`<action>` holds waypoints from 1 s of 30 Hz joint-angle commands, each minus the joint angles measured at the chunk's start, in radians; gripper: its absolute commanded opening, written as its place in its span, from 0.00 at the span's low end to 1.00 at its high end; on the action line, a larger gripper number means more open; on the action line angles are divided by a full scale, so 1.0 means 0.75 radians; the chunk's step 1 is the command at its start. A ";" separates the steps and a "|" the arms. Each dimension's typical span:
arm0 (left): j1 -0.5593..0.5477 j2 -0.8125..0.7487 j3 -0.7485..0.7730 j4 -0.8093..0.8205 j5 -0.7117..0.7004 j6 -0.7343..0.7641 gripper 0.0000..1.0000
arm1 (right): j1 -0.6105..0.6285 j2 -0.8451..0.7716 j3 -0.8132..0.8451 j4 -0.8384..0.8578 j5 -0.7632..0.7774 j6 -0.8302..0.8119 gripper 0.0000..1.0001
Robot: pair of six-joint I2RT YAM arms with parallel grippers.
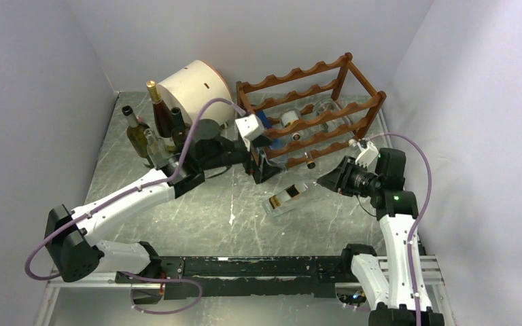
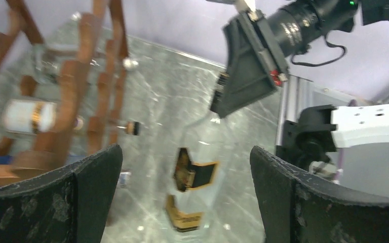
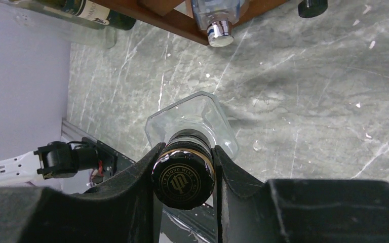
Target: Take the wine bottle off the wine rack
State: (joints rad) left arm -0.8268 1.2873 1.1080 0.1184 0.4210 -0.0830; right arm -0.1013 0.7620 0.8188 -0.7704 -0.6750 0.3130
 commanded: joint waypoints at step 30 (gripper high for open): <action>-0.505 0.284 0.119 -0.734 -1.061 -0.366 0.99 | 0.844 0.284 0.180 0.430 0.491 0.324 0.00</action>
State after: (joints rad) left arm -1.1995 1.4414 1.1694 -0.3447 -0.2897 -0.3210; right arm 0.4995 0.9825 0.9089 -0.5343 -0.3443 0.5217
